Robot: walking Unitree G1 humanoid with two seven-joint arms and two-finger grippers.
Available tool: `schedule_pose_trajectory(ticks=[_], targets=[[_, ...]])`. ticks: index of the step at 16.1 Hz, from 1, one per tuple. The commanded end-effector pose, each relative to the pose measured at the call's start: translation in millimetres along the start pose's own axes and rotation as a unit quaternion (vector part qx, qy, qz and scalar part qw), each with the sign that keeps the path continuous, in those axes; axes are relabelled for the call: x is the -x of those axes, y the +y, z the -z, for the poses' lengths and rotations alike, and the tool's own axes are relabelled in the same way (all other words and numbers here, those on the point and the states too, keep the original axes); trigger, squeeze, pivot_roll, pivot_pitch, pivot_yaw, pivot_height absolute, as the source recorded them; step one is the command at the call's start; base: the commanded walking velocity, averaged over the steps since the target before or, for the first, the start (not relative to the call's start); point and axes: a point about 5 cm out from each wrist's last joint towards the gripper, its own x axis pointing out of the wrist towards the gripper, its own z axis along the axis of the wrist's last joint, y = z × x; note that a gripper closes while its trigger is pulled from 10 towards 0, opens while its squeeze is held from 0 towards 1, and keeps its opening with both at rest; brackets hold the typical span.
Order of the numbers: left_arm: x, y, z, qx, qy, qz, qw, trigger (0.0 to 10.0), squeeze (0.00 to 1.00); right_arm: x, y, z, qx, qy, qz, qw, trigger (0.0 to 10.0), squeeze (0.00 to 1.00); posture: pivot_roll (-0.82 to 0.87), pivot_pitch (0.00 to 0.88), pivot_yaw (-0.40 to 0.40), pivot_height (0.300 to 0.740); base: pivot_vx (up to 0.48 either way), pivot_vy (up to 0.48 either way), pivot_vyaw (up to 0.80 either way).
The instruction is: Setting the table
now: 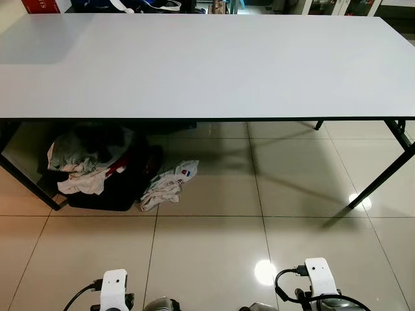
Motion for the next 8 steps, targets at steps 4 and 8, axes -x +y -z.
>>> schedule_pose_trajectory(ticks=[4, 8], targets=[[-0.2, 14.6, -9.4, 0.036, -0.009, -0.041, 0.998, 10.0, 0.0, -0.2, 4.3, -34.6, 0.007, -0.067, 0.005, 0.998, 10.0, 0.0, -0.05, 0.055, -0.045, 0.74, 0.0, 0.0, 0.0], [-0.6, 14.7, -12.1, 0.026, -0.012, -0.041, 0.999, 10.0, 0.0, -0.1, 2.8, -35.4, 0.001, -0.07, 0.011, 0.998, 10.0, 0.0, -0.05, 0.054, -0.04, 0.74, 0.0, 0.0, 0.0]])
